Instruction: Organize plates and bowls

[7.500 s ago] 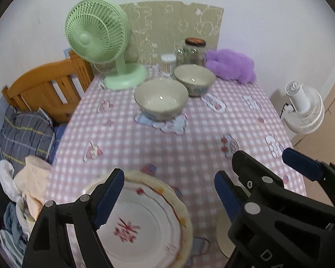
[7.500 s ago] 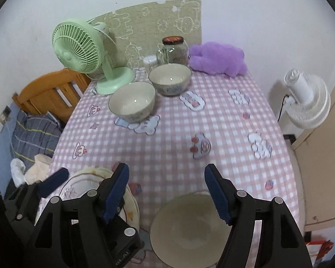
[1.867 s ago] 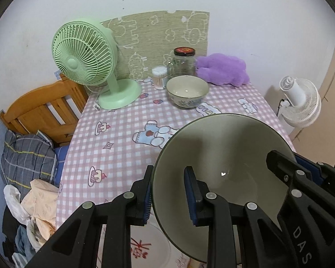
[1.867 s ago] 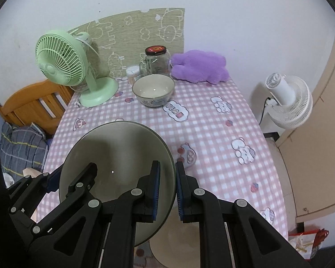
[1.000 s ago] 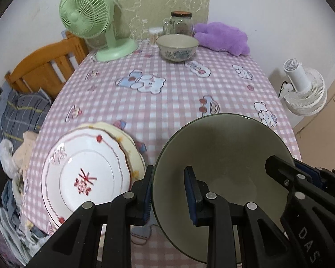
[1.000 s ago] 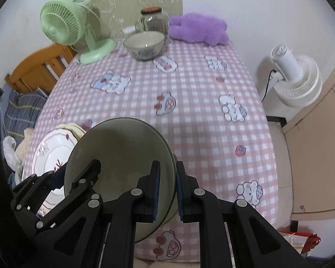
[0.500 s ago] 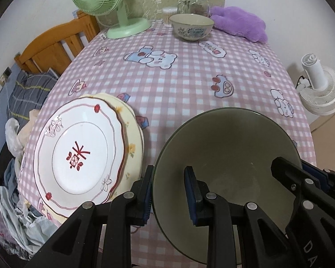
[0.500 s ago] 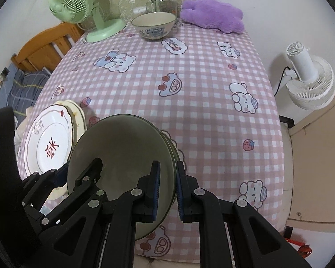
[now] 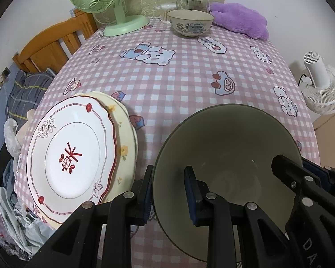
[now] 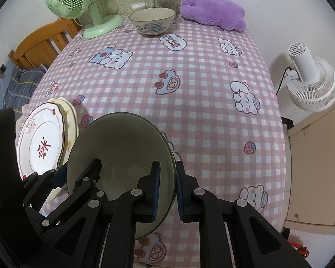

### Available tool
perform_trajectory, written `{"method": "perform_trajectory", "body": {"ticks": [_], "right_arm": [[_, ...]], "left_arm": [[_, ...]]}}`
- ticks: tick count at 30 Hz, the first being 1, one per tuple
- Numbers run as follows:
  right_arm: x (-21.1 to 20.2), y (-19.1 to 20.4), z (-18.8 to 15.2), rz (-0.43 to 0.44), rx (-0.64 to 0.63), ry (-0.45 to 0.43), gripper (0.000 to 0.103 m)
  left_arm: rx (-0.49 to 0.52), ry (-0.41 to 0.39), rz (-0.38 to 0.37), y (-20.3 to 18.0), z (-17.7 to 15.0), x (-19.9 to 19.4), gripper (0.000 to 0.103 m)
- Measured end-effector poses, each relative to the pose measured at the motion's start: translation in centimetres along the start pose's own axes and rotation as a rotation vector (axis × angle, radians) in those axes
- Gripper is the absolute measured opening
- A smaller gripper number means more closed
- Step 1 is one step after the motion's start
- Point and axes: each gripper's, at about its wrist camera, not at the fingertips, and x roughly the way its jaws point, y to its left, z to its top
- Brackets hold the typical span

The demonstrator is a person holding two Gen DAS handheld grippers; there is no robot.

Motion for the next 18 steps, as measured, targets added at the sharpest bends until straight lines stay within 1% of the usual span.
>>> {"method": "perform_trajectory", "body": {"ticks": [2,4,8,10,12,13,14,16,18], "right_arm": [[0.0,0.0,0.1,-0.002,0.003,-0.002,0.016],[0.0,0.0,0.0,0.005,0.008,-0.007,0.019],[-0.1,-0.1,-0.1,0.016,0.036,-0.011,0.019],[-0.3,-0.3,-0.2,0.032,0.057,-0.012,0.019],[-0.7,-0.4,-0.3,0.032,0.080,-0.019,0.021],[-1.1,-0.4,-0.3,0.031,0.091,-0.027,0.021],[-1.3,-0.3,-0.4,0.027,0.100,-0.032,0.023],[-2.1,-0.1,-0.4,0.019,0.116,-0.048,0.036],[-3.3,0.6,-0.5,0.024,0.122,-0.089,0.056]], "left_arm": [[0.008,0.000,-0.003,0.0,0.0,0.1,0.024],[0.018,0.001,-0.013,-0.1,0.0,0.1,0.025],[0.050,0.002,-0.044,-0.1,-0.3,-0.2,0.041],[0.062,-0.006,-0.059,0.1,-0.2,-0.7,0.044],[0.071,-0.012,-0.075,0.6,-0.1,-1.2,0.062],[0.078,-0.019,-0.090,0.9,0.0,-1.5,0.065],[0.080,-0.028,-0.100,1.3,0.1,-1.9,0.069],[0.086,-0.044,-0.102,2.0,0.2,-2.6,0.074],[0.089,-0.060,-0.114,2.8,0.7,-3.2,0.075]]}}
